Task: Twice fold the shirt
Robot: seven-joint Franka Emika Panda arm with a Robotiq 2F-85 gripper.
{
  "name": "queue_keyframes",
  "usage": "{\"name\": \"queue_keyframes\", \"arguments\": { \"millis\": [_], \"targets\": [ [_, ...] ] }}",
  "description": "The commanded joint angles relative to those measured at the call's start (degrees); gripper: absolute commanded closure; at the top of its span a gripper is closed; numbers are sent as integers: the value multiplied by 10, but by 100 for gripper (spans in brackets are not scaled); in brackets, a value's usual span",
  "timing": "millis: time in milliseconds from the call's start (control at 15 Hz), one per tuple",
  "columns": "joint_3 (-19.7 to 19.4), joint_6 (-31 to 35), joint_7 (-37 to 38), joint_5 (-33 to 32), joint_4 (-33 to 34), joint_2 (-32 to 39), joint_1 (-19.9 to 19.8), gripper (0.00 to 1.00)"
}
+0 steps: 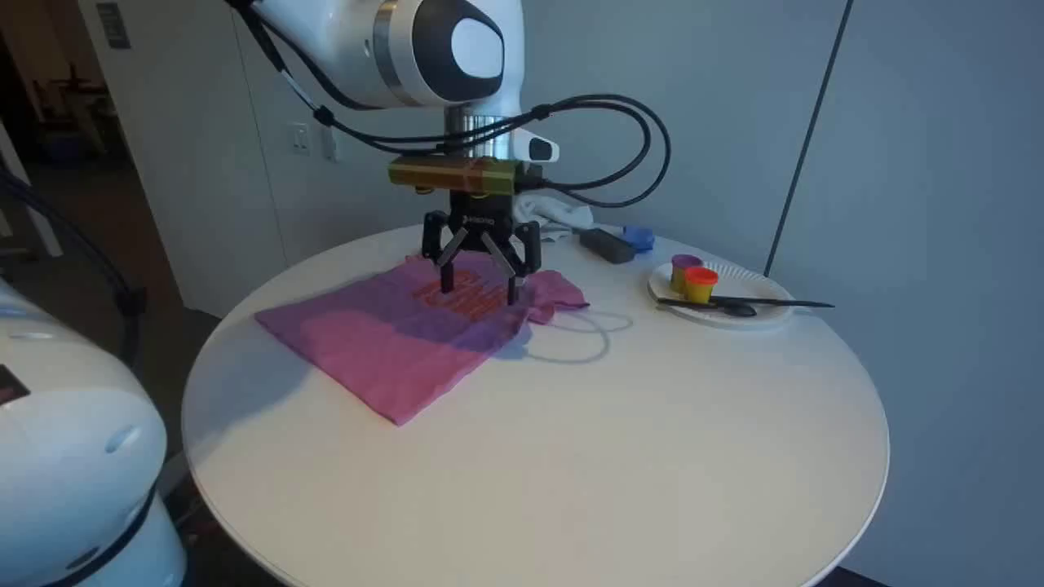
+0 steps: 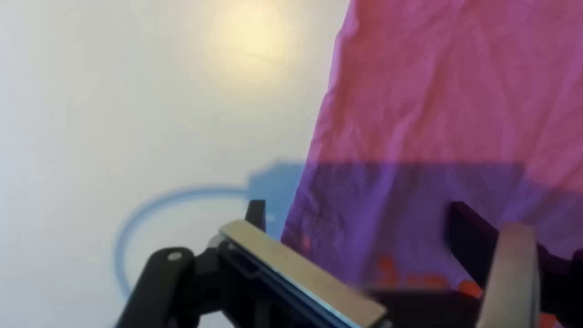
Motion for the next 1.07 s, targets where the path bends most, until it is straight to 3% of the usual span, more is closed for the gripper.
{"name": "queue_keyframes", "arguments": {
  "millis": [0,600,1000],
  "targets": [
    [2,-1,0,1,2,0,-2,0],
    [2,-1,0,1,5,-1,-2,0],
    [20,64,-2,-52,67,46,2,0]
  ]
}}
